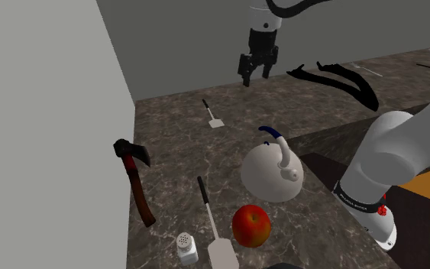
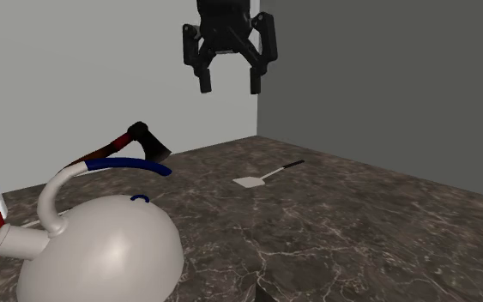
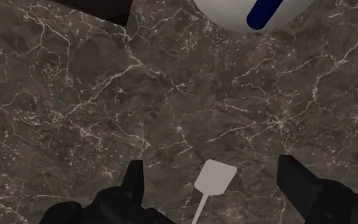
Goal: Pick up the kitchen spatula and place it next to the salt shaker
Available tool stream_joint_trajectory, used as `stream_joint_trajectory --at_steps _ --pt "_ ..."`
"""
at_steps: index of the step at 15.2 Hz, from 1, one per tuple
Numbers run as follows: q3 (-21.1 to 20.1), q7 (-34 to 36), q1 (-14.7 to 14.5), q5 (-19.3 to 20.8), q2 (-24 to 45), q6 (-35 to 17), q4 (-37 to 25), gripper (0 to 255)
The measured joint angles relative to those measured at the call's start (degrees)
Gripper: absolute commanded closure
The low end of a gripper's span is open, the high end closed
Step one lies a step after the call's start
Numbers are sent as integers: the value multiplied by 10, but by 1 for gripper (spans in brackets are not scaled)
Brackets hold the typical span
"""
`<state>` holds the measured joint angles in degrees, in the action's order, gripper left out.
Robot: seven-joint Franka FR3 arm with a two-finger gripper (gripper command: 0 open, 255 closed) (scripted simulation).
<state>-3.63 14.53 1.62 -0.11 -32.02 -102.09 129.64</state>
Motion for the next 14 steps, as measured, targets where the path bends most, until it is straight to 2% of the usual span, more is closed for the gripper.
stream_joint_trajectory --at_steps 9,14 --pt "-15 74 21 9 176 -118 -54 0" --pt "-15 114 30 21 287 -162 -118 0"
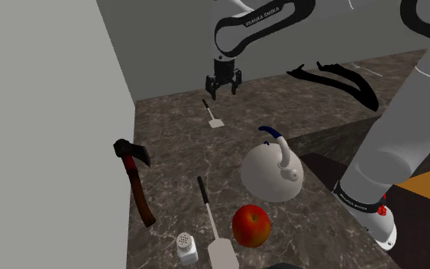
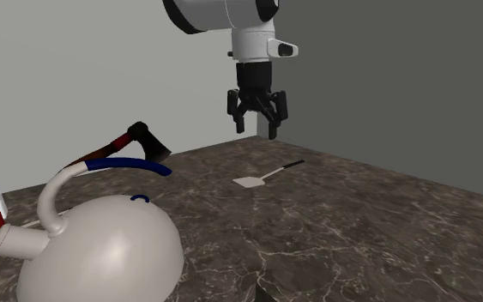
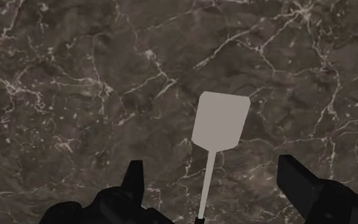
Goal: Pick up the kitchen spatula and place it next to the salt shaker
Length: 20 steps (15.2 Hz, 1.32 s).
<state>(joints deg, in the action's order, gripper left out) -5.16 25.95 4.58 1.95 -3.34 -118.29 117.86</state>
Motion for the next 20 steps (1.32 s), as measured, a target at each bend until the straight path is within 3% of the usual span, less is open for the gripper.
stream_joint_trajectory --at_steps 11,20 --pt "19 69 9 17 235 -40 -189 0" --pt "22 78 8 20 285 -82 -197 0"
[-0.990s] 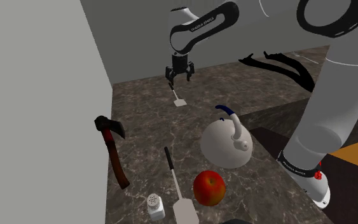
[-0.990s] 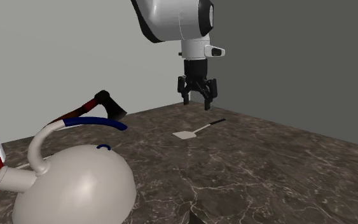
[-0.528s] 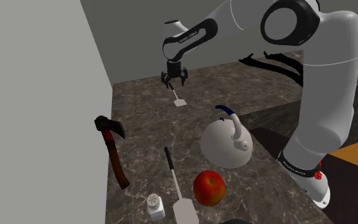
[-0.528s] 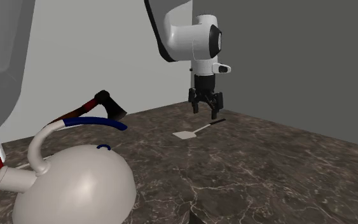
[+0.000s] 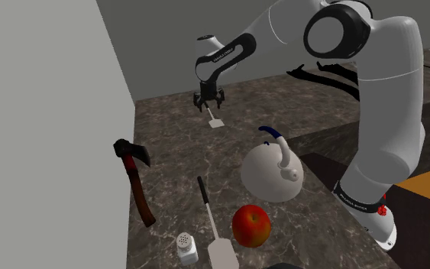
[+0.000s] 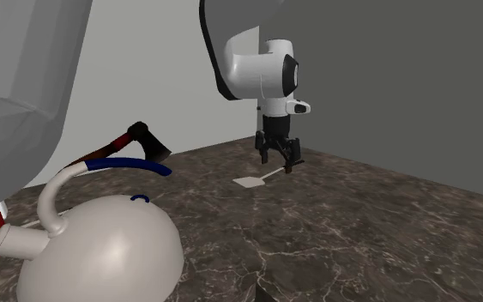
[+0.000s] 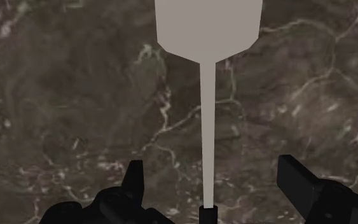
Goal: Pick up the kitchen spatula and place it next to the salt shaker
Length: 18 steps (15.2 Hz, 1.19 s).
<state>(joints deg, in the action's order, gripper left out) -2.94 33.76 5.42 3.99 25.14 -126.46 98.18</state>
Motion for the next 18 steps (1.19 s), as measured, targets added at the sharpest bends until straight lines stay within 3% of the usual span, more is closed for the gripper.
stream_joint_trajectory --at_steps 5,6,18 --pt "0 0 0 0 2 -2 -1 0" --pt "0 0 0 0 2 -2 -1 255" --pt "0 -1 0 0 -2 5 -4 255"
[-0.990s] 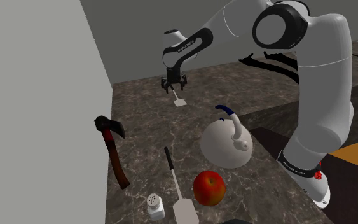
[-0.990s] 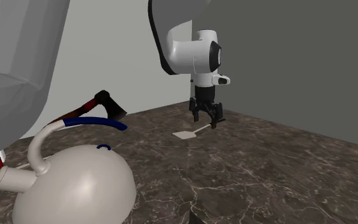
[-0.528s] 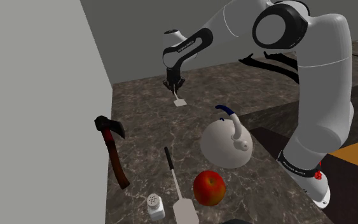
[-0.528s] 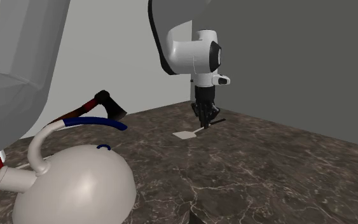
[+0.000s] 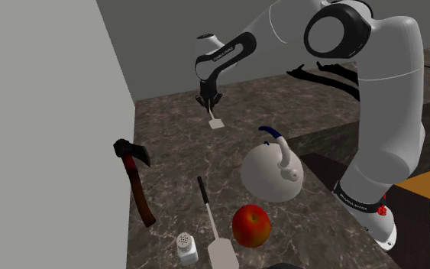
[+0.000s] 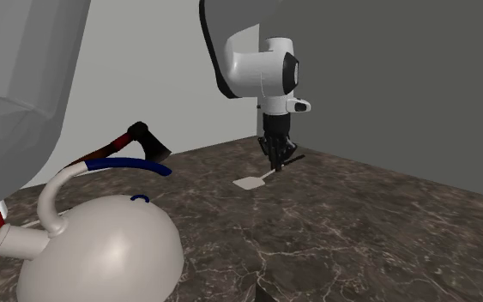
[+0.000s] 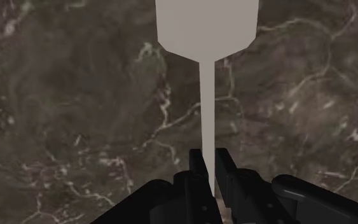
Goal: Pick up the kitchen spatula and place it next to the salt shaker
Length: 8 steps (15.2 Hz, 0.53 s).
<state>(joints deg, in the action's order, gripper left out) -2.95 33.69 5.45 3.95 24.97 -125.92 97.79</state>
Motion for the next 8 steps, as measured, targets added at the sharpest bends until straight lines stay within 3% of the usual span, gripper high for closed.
stream_joint_trajectory --at_steps 8 --pt "-1 -3 1 -3 -25 49 -24 255"
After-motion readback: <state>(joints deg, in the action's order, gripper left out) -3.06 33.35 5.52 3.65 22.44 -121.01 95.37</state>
